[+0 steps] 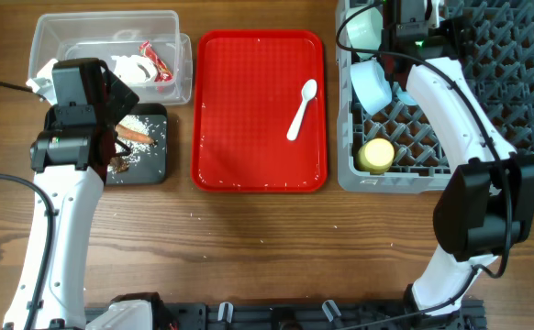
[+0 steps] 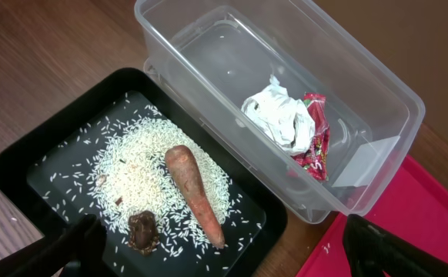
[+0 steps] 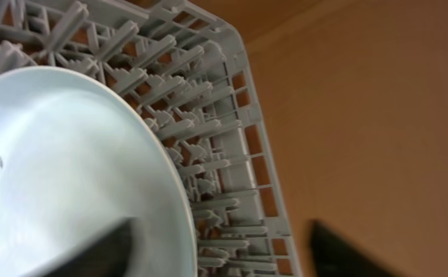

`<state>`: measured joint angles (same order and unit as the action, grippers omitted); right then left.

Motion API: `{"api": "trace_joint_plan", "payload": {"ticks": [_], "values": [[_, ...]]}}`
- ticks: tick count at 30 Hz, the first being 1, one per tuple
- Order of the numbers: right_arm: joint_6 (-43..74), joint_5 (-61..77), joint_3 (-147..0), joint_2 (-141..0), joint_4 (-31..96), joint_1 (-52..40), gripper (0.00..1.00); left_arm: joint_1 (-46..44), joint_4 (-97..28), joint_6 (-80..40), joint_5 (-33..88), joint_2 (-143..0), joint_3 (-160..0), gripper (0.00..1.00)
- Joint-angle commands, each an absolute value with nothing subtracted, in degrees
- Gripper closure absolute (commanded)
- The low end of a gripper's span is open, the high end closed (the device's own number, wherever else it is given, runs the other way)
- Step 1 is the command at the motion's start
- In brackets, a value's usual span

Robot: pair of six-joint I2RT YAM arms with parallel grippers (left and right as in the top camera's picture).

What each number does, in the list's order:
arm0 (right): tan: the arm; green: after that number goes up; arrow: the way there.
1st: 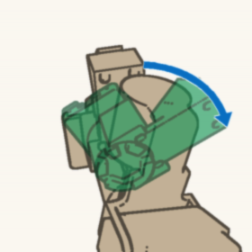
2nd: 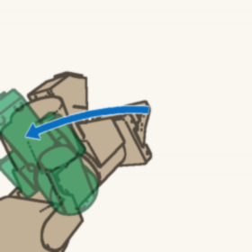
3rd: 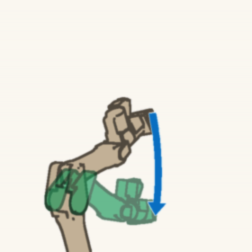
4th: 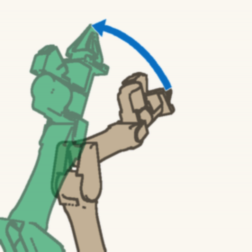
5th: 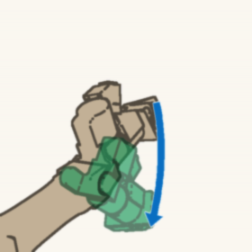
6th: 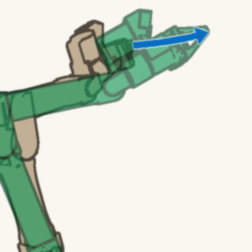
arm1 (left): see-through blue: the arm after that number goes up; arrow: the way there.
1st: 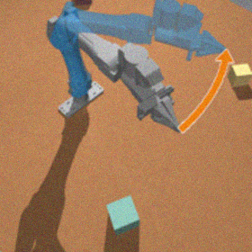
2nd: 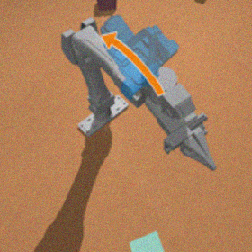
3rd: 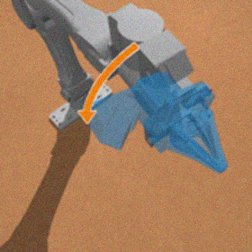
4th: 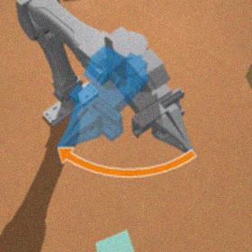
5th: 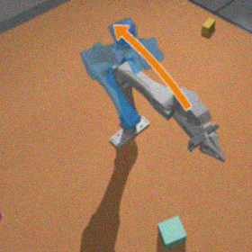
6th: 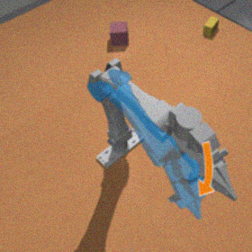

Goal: Sort waste into correct bins and load items into the dishwasher rack
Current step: 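Lower the blue plate upright into the gray rack, release, then reach right gripper to the white spoon and grasp it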

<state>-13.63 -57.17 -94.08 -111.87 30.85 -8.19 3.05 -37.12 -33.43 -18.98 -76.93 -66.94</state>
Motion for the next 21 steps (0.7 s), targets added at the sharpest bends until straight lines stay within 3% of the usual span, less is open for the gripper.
{"api": "trace_joint_plan", "payload": {"ticks": [1, 5, 9, 15, 18, 21], "values": [[-7.22, -52.9, -94.06, -110.91, 32.34, -9.63, 0.0, 2.76, -37.1, -32.56, -18.9, -76.82, -67.46, 0.0], [-3.05, -44.62, -94.06, -106.26, 36.14, -13.47, 0.0, 2.76, -37.1, -32.56, -18.9, -76.82, -67.46, 0.0], [6.44, -16.16, -94.06, -100.53, 38.02, -18.63, 0.0, 2.76, -37.1, -32.56, -18.9, -76.82, -67.46, 0.0], [22.59, 4.64, -94.04, -104.47, 37.6, -25.45, 0.0, 2.76, -37.1, -32.56, -18.9, -76.82, -67.46, 0.0], [31.48, 2.2, -94.04, -109.4, 38.24, -27.75, 0.23, 2.76, -37.1, -32.56, -18.9, -76.82, -67.46, 0.0], [42.98, -6.17, -94.04, -114.28, 40.64, -28.67, 0.32, 2.76, -37.1, -32.56, -18.87, -76.82, -67.46, 0.0]]}}
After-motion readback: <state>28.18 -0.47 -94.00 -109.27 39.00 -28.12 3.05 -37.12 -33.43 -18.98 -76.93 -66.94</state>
